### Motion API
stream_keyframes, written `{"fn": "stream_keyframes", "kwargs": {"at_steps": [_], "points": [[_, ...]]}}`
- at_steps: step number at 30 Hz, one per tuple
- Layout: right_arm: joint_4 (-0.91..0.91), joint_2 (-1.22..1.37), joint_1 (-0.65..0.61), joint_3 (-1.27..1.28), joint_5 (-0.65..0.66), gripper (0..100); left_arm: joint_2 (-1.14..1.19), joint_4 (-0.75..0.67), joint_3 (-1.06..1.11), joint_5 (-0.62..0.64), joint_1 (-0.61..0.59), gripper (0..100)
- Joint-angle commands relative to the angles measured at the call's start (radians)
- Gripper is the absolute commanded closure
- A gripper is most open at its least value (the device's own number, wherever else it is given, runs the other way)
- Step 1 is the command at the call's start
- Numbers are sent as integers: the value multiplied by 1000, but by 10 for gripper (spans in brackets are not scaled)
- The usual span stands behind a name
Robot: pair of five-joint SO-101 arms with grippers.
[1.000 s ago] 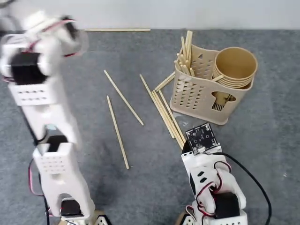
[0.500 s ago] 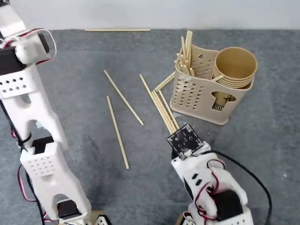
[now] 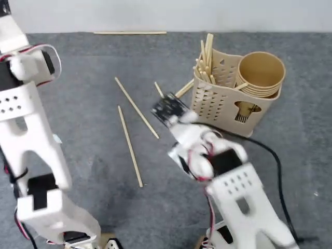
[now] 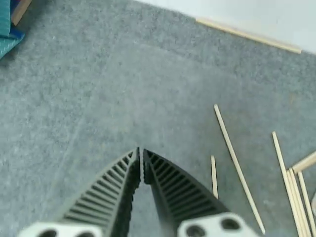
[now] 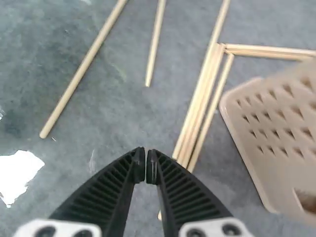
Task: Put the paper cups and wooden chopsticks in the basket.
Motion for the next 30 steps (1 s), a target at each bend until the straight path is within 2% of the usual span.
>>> {"fn": "stream_keyframes", "kwargs": {"at_steps": [1, 5, 11, 14, 23, 30], "points": [[-13, 180, -33, -180, 3, 968, -150, -31, 130, -26, -11, 989], [-12, 367, -59, -307, -26, 941, -233, -109, 303, -29, -89, 989], [-21, 587, -97, -463, -124, 690, -310, -230, 558, -60, -203, 988], [-21, 687, -128, -543, -141, 616, -336, -305, 679, -46, -236, 988], [-10, 984, -216, -793, -186, 612, -442, -520, 980, -40, -269, 988], [-13, 1124, -274, -924, -186, 612, -480, -612, 1084, -44, -301, 988]]}}
